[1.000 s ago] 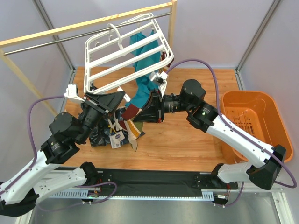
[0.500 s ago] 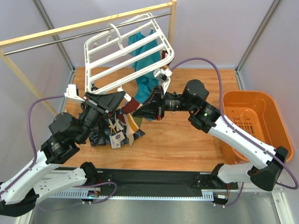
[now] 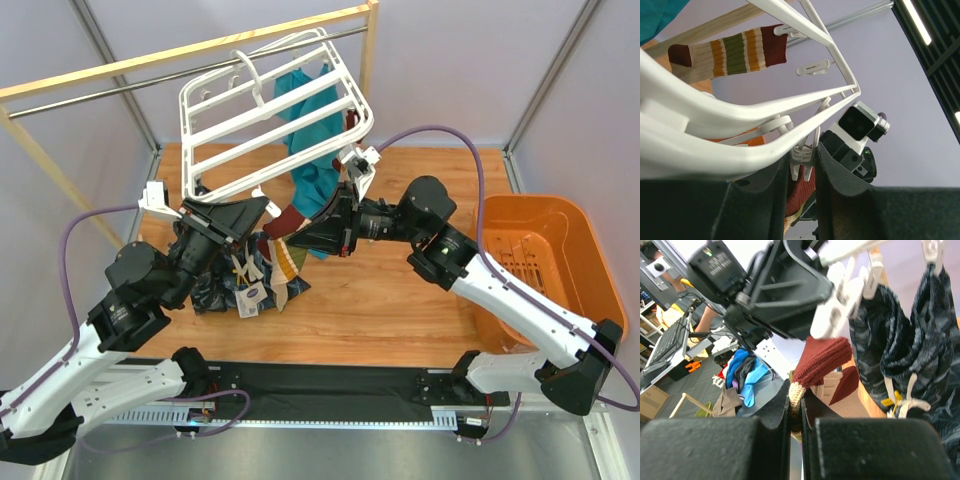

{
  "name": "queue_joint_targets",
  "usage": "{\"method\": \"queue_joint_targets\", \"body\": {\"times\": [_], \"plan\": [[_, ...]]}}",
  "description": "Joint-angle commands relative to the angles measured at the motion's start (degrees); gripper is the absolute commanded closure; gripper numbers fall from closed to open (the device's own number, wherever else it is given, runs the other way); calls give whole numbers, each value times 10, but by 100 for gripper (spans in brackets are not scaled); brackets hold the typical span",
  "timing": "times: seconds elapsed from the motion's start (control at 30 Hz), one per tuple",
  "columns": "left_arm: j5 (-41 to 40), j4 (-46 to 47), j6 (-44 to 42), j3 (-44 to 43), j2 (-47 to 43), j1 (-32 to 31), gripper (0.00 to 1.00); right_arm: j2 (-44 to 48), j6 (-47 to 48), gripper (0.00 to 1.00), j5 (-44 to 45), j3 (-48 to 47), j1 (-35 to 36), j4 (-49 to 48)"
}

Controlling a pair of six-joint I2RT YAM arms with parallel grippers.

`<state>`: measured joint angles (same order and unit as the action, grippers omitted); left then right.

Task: Clip the socks to the hanger
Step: Clamp the sock onto the hanger.

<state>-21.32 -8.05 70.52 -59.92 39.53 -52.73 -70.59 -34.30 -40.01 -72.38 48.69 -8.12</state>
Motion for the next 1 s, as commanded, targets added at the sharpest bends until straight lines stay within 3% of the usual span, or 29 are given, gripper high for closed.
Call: {"method": "queue_joint_targets", "body": {"times": [0.0,0.97], "plan": [[40,1,-1,-2,-4,-4,100,15,-5,100,7,19,2,-32],[53,5,2,-1,-3,-4,100,-22,-15,100,34,-6,-2,-95]]}}
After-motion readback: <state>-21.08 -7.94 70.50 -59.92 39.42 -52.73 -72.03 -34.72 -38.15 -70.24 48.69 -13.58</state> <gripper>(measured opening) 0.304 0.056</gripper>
